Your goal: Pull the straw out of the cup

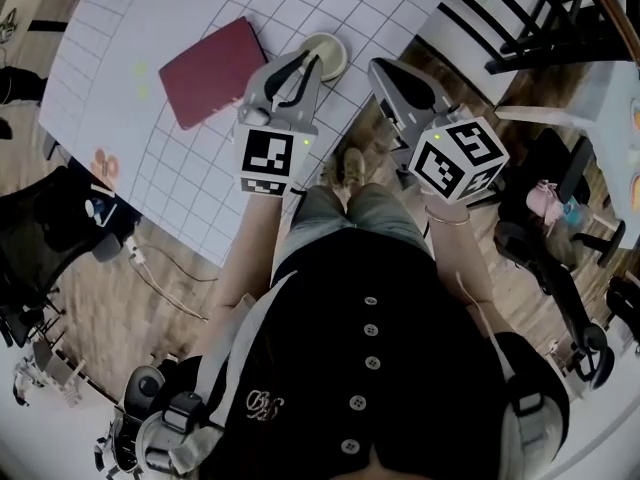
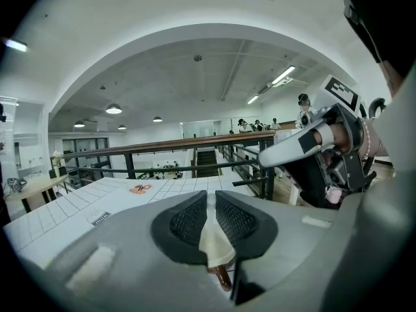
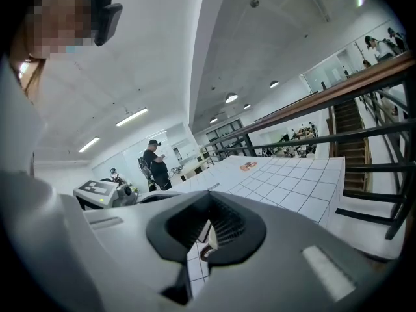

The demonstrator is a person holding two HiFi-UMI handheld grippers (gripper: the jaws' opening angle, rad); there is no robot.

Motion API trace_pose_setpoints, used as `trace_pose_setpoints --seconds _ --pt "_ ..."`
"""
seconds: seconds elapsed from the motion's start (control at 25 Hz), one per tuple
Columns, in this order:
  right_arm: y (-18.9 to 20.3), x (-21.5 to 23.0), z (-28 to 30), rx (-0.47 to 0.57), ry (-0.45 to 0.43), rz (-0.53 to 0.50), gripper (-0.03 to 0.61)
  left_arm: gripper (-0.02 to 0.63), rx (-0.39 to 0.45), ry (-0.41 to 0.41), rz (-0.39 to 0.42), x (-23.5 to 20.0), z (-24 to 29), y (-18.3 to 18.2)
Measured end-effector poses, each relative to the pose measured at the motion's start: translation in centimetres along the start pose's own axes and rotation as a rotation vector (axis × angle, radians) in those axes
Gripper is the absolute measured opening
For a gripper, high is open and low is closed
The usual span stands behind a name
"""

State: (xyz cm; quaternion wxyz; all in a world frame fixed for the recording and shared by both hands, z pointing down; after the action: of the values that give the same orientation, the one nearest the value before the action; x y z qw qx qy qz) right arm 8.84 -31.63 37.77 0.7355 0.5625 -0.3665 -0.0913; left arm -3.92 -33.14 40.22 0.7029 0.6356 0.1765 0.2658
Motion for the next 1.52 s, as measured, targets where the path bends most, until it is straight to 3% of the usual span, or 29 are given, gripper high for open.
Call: trace_pose_setpoints --seconds 0.92,1.28,1.52 --pt "-7.4 -4.9 -2.0 0.169 -0.090 -0.120 0.000 0.040 0.371 0.015 -0.157 -0.4 -6.8 -13.5" --pt "-9.2 -6.7 -3.9 0.234 -0.124 -0.133 -0.001 0.040 0.600 0.024 -0.332 -0.9 -9.8 -15.8" --pt "-10.4 -8.4 -5.2 0.289 -0.174 -0.142 0.000 0.041 0.666 0.037 -0.406 -0.6 -11.2 -15.9"
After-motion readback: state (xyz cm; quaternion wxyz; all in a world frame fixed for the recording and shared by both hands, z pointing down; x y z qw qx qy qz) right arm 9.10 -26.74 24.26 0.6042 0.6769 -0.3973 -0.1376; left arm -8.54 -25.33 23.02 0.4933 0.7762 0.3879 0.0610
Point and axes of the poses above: the fingertips, and each gripper's own axes: z forward along the fingers, x to its right, y out of its underside, the point moved 4 cm from there along -z, backward along the fingers, and after that the axes turned 10 degrees about x, right-handed, at the moved point
